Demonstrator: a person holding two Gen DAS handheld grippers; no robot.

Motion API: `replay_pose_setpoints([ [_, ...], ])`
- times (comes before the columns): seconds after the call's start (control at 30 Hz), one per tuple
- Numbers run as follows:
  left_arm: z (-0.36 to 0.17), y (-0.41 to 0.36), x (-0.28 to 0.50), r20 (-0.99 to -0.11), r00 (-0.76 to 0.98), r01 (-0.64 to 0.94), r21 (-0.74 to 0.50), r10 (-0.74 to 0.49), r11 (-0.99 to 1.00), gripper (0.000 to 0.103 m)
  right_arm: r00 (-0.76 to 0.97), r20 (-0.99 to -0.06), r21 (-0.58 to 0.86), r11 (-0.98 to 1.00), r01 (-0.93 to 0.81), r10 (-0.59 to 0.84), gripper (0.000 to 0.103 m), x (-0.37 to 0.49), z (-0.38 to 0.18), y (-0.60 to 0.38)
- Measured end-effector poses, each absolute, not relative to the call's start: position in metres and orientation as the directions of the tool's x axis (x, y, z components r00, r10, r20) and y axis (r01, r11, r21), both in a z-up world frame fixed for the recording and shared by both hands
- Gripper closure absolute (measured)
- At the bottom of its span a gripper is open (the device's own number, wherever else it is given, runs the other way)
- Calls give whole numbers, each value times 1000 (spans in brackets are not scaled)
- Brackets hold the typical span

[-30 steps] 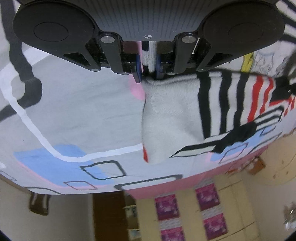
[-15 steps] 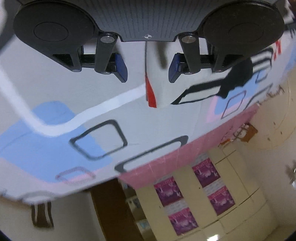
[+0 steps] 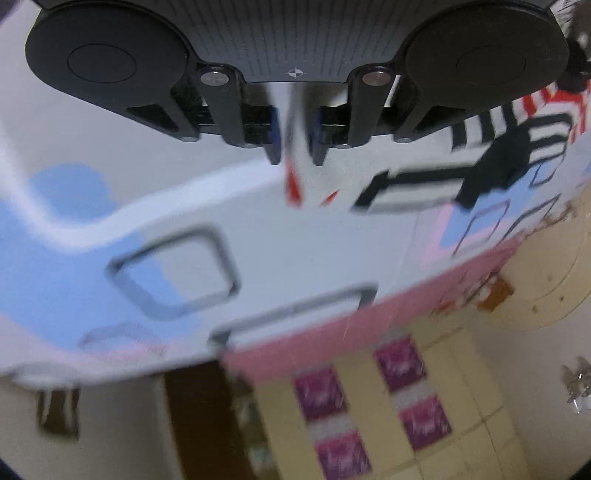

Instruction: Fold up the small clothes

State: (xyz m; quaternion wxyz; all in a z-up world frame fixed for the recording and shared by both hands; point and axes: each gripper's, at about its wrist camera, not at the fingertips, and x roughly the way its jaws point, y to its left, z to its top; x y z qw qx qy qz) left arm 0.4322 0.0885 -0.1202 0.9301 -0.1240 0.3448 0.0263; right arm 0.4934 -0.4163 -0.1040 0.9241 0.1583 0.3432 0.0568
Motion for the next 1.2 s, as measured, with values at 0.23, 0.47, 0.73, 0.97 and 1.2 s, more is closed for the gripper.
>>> replay_pose_setpoints([
  [0.23,-107,2,463,-627,760,67,-186,-171,980,57,698,-615,245,931,-272,366,81,484,-90,-353],
  [0.47,-133,-28,489,-698,709,116,-29,-103,993,53,702,-670,123,969,-214,240,81,503,-107,-352],
  [0.73,-121,-24,483,-697,705,146,-41,-133,988,53,659,-718,137,974,-180,223,81,520,-105,-374],
  [0.97,-132,-45,460,-715,678,211,-31,-169,977,51,630,-739,133,969,-209,238,81,477,-107,-368],
  [1.2,-111,-36,424,-677,710,204,-65,-194,977,52,636,-724,165,962,-217,267,81,418,-76,-368],
])
